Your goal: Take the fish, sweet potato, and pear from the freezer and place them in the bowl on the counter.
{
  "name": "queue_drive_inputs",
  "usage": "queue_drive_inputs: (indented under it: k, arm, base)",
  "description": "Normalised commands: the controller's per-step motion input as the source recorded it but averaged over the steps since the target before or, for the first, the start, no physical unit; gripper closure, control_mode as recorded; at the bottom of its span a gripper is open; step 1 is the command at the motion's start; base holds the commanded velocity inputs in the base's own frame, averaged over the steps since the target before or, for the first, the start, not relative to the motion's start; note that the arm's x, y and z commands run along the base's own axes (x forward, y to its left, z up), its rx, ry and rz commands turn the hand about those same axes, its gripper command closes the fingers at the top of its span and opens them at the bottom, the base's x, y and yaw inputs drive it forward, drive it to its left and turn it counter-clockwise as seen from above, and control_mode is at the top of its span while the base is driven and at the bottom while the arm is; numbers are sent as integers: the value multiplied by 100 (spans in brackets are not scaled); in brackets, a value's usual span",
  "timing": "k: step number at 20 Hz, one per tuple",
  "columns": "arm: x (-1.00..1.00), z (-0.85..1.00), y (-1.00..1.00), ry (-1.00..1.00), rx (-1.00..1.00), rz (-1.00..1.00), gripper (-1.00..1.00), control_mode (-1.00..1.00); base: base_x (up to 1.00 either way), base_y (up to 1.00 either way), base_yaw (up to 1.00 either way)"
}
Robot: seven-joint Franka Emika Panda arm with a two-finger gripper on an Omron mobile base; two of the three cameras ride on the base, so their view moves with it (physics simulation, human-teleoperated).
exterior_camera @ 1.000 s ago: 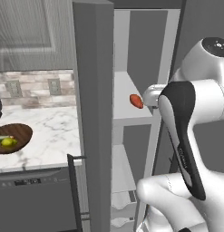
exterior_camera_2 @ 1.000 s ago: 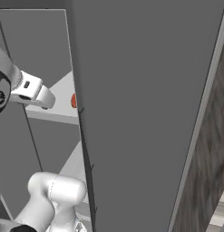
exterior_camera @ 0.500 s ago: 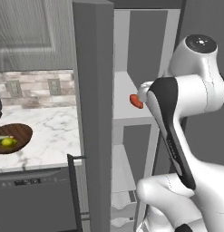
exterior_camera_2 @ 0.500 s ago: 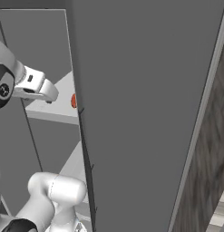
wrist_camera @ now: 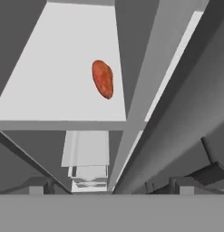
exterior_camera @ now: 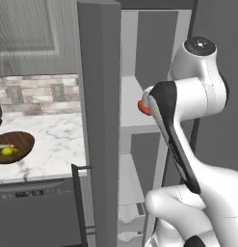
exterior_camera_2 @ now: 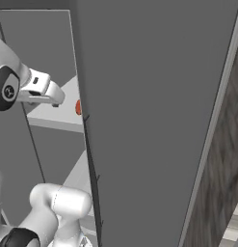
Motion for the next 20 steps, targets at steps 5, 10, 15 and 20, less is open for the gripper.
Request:
queue_drive_inputs:
  k: [5, 10, 15, 20]
  arm:
    - [54, -27, 32, 0, -1, 0, -100, -100]
    - [52, -14, 24, 0, 0, 0, -100, -100]
    - [39, -2, -2, 1, 0, 0, -100, -100]
    - [29, -1, -6, 4, 0, 0, -100, -100]
  base:
    - [0, 0, 0]
    - [0, 0, 0]
    - [0, 0, 0]
    - [0, 0, 0]
